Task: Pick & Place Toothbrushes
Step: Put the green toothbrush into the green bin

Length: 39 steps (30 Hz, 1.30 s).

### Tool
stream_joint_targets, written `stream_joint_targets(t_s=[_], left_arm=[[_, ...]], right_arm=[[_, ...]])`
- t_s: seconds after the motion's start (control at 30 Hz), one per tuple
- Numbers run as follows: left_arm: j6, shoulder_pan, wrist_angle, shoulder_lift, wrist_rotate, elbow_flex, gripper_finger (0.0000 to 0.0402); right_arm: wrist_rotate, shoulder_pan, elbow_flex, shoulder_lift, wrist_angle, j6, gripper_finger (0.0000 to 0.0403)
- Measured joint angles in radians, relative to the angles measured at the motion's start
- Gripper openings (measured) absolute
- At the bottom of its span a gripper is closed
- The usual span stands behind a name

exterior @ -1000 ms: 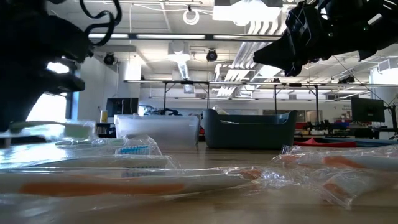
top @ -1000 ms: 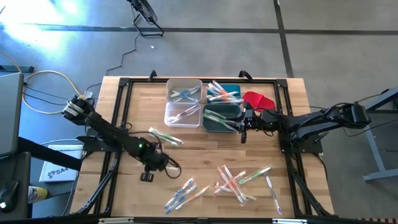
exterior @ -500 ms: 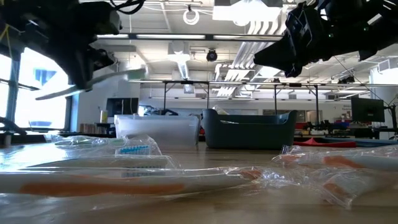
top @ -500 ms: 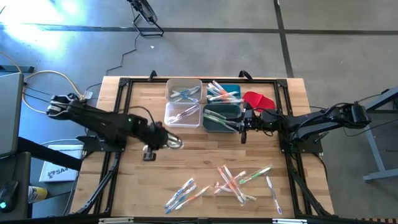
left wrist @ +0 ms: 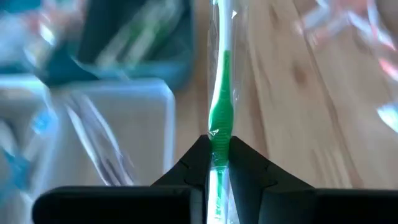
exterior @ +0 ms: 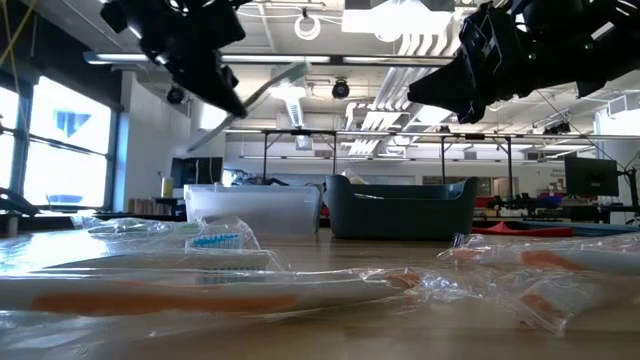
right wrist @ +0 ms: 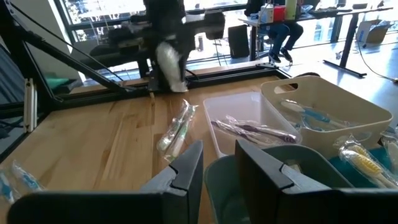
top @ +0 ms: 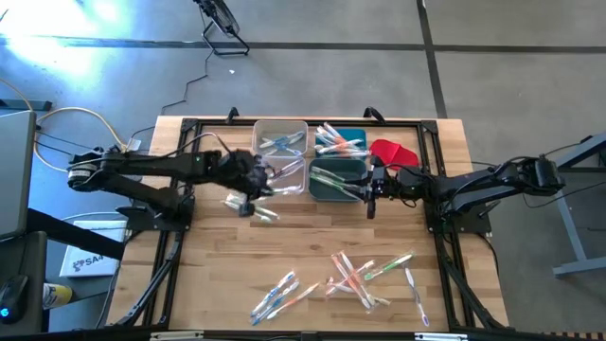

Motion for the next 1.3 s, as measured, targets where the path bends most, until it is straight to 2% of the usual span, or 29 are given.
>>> stream_joint_targets(t_s=[0.13, 0.3, 0.5, 0.83, 1.0, 1.13, 1.3], left_arm=[[0.002, 0.078, 0.103, 0.025, 0.03, 0.0, 0.0035], [-0.026, 0.142, 0.266, 0.074, 0.129, 0.0, 0.0035], [-0.074, 0.145, 0.505, 0.172, 0.174, 0.0, 0.0035], [-0.16, 0.145, 0.792, 0.343, 0.206, 0.001, 0.0035], [-0.192, 0.145, 0.878, 0.402, 0.206, 0.001, 0.0035], [-0.229, 0.145, 0.909, 0.428, 0.206, 0.001, 0.0035], [-0.236, 0.139, 0.912, 0.43, 0.211, 0.001, 0.0035]], right_arm=[[0.0, 0.0, 0.0, 0.0, 0.0, 0.0, 0.0087], [0.0, 0.0, 0.0, 0.0, 0.022, 0.0, 0.0087], [-0.001, 0.0, 0.0, 0.0, 0.076, 0.0, 0.0087], [0.003, 0.0, 0.0, 0.01, 0.083, 0.0, 0.0087], [0.047, 0.0, 0.0, 0.057, 0.125, -0.03, 0.0106], [0.109, -0.005, 0.001, 0.127, 0.269, -0.03, 0.0139], [0.106, -0.009, 0.001, 0.205, 0.398, -0.027, 0.0163]])
